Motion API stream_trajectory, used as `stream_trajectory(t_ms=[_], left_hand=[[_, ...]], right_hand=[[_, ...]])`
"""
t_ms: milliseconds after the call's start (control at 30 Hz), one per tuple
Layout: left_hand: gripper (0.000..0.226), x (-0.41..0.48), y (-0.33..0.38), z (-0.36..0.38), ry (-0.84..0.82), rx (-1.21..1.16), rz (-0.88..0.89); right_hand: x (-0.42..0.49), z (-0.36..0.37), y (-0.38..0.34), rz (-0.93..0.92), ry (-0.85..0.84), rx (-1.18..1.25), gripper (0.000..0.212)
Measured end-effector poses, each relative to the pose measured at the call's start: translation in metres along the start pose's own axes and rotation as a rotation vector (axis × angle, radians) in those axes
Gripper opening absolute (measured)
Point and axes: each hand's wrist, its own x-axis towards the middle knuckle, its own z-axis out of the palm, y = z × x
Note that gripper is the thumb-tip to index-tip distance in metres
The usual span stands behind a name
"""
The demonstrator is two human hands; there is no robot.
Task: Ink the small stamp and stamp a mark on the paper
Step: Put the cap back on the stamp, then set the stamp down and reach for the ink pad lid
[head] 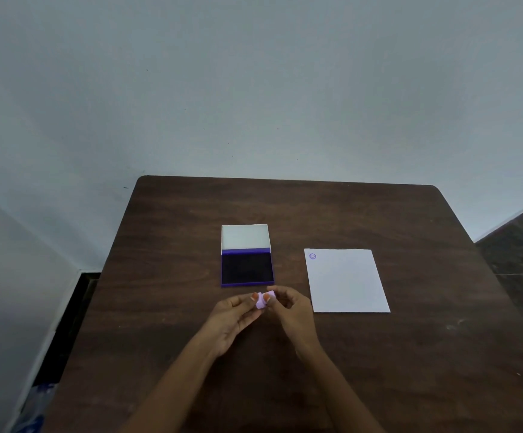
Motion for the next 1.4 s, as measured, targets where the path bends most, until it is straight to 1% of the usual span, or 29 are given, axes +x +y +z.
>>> stream_trajectory(t_ms=[67, 100, 233, 333, 400, 467, 533, 633, 700, 767, 900, 967, 1033, 1100, 1133, 1167, 1233, 1267, 1333, 1400], left_hand=[[0.032, -0.001, 0.003, 0.000, -0.004, 0.029, 0.006], [0.032, -0.001, 0.004, -0.001, 0.001, 0.042, 0.011], [0.023, 0.000, 0.004, -0.001, 0.038, 0.092, 0.053], [0.025, 0.001, 0.001, -0.002, 0.055, 0.075, 0.062], [0.029, 0.001, -0.002, -0.002, 0.031, 0.034, 0.051], [0.024, 0.002, -0.004, -0.002, -0.012, 0.003, 0.049], [0.021, 0.004, -0.004, -0.003, -0.010, 0.003, 0.052], [0.018, 0.005, -0.001, -0.004, 0.132, 0.074, 0.043], [0.014, 0.006, 0.003, -0.006, 0.279, 0.202, 0.092], [0.014, 0.006, 0.008, -0.009, 0.387, 0.255, 0.158], [0.015, 0.008, 0.020, -0.018, 0.451, 0.314, 0.256], [0.015, 0.011, 0.026, -0.022, 0.474, 0.342, 0.293], [0.016, 0.015, 0.031, -0.025, 0.494, 0.362, 0.327], [0.017, 0.019, 0.035, -0.027, 0.522, 0.402, 0.357], [0.017, 0.022, 0.038, -0.028, 0.540, 0.429, 0.373], [0.017, 0.026, 0.042, -0.029, 0.559, 0.462, 0.393], [0.019, 0.035, 0.051, -0.029, 0.605, 0.546, 0.431], [0.020, 0.040, 0.056, -0.028, 0.625, 0.584, 0.451], [0.025, 0.049, 0.065, -0.023, 0.648, 0.628, 0.494], [0.030, 0.059, 0.073, -0.018, 0.662, 0.662, 0.517]], right_hand=[[0.001, -0.002, -0.002, -0.007, -0.002, -0.021, 0.015], [0.003, -0.002, -0.002, 0.005, -0.002, -0.028, 0.016], [0.007, -0.001, -0.003, 0.029, -0.001, -0.029, 0.010], [0.006, 0.002, -0.003, 0.052, -0.012, -0.018, 0.011], [0.005, 0.005, -0.002, 0.066, -0.007, 0.000, 0.012], [0.005, 0.008, -0.001, 0.081, 0.009, 0.018, 0.017], [0.006, 0.011, 0.000, 0.066, 0.014, -0.006, 0.020], [0.007, 0.015, 0.004, -0.020, 0.017, -0.115, 0.017], [0.009, 0.019, 0.009, -0.062, 0.017, -0.202, 0.012], [0.012, 0.022, 0.014, -0.056, -0.002, -0.254, 0.011], [0.018, 0.026, 0.028, -0.107, -0.104, -0.476, 0.014], [0.021, 0.025, 0.032, -0.119, -0.147, -0.550, 0.019], [0.024, 0.022, 0.034, -0.087, -0.220, -0.563, 0.029], [0.027, 0.014, 0.033, -0.074, -0.314, -0.512, 0.041], [0.029, 0.009, 0.031, -0.084, -0.313, -0.449, 0.040], [0.031, 0.004, 0.029, -0.086, -0.262, -0.363, 0.033], [0.042, -0.002, 0.021, -0.017, -0.077, -0.173, 0.013], [0.051, -0.003, 0.017, 0.033, 0.011, -0.114, 0.012], [0.075, -0.001, 0.008, 0.086, 0.132, -0.110, 0.024], [0.097, 0.002, -0.002, 0.049, 0.187, -0.181, 0.025]])
